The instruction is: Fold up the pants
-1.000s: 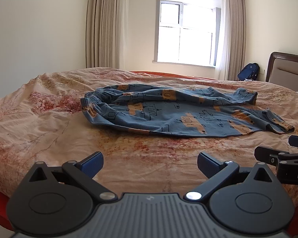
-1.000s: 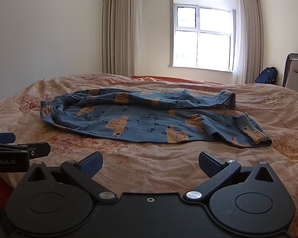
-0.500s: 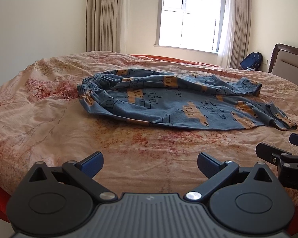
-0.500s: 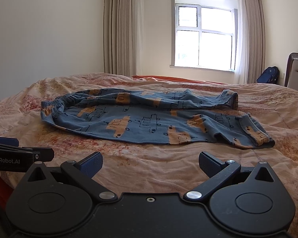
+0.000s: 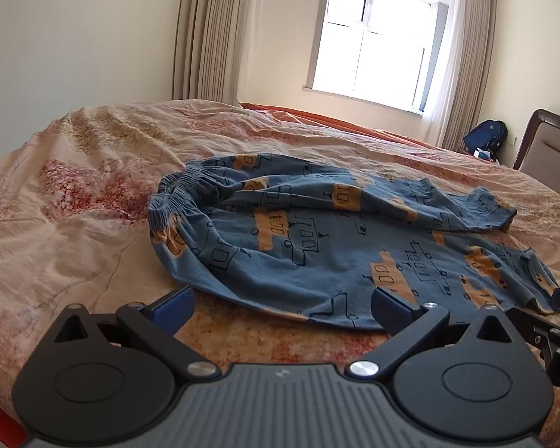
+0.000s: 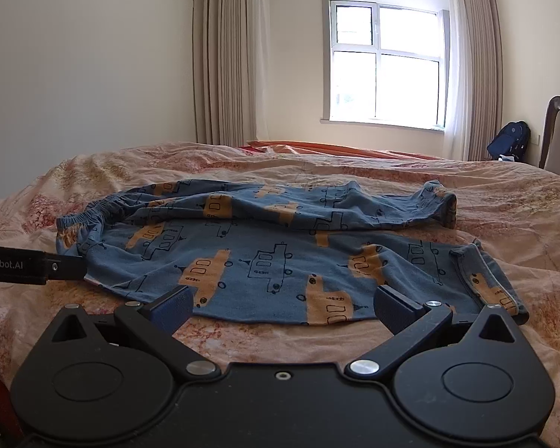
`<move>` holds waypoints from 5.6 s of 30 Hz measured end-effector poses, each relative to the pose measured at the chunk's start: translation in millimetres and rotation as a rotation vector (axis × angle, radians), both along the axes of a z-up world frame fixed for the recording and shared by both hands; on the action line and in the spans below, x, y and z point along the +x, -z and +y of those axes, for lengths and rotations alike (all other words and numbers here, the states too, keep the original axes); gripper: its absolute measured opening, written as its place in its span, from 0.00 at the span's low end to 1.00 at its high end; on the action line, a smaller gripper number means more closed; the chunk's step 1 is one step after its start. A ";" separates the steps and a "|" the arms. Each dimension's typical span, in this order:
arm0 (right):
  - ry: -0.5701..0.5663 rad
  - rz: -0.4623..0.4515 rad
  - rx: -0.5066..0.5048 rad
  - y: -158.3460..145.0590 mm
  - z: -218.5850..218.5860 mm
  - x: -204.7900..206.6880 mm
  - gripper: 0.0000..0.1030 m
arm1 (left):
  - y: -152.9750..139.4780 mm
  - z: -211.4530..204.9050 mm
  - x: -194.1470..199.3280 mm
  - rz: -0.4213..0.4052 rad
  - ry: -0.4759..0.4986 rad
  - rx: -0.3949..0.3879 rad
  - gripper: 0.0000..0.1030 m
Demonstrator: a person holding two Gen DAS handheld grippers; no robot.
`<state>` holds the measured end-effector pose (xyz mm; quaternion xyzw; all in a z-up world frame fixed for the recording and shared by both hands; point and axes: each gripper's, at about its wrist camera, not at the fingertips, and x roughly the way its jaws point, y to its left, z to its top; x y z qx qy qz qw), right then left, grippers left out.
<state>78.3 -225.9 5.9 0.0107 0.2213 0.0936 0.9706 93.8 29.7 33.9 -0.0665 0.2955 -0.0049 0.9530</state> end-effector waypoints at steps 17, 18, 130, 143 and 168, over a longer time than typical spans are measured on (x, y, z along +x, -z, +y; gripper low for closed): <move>-0.159 -0.035 -0.005 -19.2 -23.3 105.2 1.00 | -39.1 40.9 110.9 -0.108 0.081 -0.029 1.00; -0.176 -0.027 -0.009 -22.6 -25.5 116.0 1.00 | -42.8 43.5 124.3 -0.095 0.086 0.004 1.00; -0.229 -0.003 -0.184 9.1 -3.4 50.5 0.01 | 43.6 21.6 27.5 -0.050 0.265 0.354 0.02; -0.213 0.052 -0.166 27.1 -1.7 53.2 0.06 | 48.2 21.9 27.6 -0.022 0.248 0.316 0.04; 0.042 -0.009 -0.135 15.8 -76.0 22.2 0.99 | 32.0 -99.3 43.3 -0.132 0.322 0.140 1.00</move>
